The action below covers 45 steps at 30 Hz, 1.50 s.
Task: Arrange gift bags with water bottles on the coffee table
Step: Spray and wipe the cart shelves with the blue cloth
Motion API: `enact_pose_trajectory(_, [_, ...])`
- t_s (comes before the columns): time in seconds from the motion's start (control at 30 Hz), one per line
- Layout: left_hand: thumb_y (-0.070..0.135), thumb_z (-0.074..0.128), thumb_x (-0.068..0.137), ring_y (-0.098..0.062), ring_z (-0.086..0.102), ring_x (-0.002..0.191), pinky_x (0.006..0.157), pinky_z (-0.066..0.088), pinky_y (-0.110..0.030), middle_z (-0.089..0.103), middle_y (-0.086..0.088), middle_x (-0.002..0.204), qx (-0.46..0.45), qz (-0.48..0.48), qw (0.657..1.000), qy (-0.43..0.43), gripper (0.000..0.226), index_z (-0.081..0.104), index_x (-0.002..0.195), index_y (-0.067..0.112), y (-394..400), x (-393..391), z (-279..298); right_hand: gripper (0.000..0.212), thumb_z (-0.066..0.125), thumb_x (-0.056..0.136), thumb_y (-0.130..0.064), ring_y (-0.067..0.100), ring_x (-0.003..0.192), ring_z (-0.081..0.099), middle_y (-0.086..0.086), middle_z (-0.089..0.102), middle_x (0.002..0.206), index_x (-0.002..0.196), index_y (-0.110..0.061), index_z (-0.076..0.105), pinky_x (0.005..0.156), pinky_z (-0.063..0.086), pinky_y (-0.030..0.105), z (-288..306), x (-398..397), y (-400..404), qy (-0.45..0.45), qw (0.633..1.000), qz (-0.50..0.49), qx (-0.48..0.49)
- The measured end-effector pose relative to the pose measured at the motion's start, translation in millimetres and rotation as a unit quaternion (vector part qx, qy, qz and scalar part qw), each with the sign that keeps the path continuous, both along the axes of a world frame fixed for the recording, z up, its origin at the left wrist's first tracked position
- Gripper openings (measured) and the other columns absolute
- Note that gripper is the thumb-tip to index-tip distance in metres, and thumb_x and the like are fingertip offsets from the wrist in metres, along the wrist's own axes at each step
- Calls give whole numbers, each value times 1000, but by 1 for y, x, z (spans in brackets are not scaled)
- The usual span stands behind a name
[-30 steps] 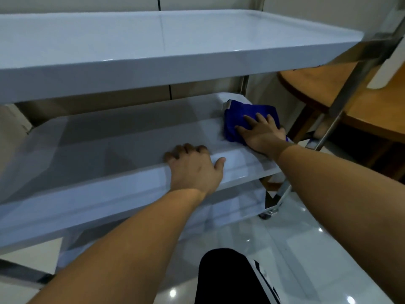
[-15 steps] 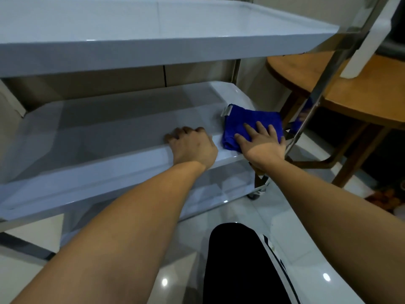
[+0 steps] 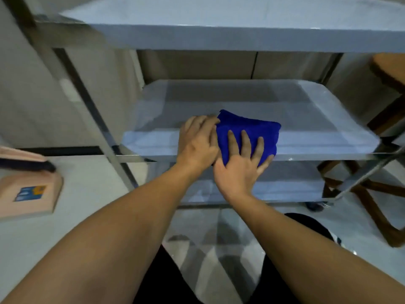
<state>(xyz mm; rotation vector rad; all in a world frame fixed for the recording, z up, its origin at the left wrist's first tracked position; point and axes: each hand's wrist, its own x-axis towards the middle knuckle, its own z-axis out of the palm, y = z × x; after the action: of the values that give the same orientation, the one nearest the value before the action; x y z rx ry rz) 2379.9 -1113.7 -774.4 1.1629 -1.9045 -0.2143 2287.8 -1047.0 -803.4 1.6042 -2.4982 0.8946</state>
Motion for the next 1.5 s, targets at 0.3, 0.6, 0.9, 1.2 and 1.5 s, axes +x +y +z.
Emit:
enact_pose_trajectory(0.3, [18,46,93,-27,57,99,87,47,-32,67,-9,108,-51,175,983,15,31,72,109,8,39,168,-32,60,56,91,-54,37,146,27,-1,48,151,147,-36,47,117,5,68,-17,151,-18,83,984,143,-73])
enact_pose_trajectory(0.6, [21,45,101,-19,57,101,87,51,-38,55,-2,115,42,266,956,115,22,57,118,13,52,177,-102,47,69,84,-23,35,122,54,-1,65,129,130,-30,64,107,30,61,-39,144,-37,189,921,225,-256])
enact_pose_trajectory(0.9, [2,69,87,-29,61,103,87,54,-46,62,-11,117,58,238,966,89,36,57,120,9,47,126,-185,28,67,91,-12,27,111,63,-4,73,112,111,-28,78,104,39,56,-77,123,-38,145,845,251,-450])
enact_pose_trajectory(1.2, [24,62,92,-19,60,96,84,52,-32,62,-3,114,177,174,969,-1,36,56,127,19,60,129,-191,46,59,82,-7,35,107,56,9,67,119,126,-18,61,88,45,55,-175,85,-13,38,897,340,-281])
enact_pose_trajectory(1.5, [26,56,97,-6,54,73,58,38,-21,51,12,85,239,161,958,-4,4,53,99,25,20,109,-175,48,61,80,-5,36,106,55,10,65,120,127,-16,66,87,41,46,-151,82,-37,13,928,276,-249])
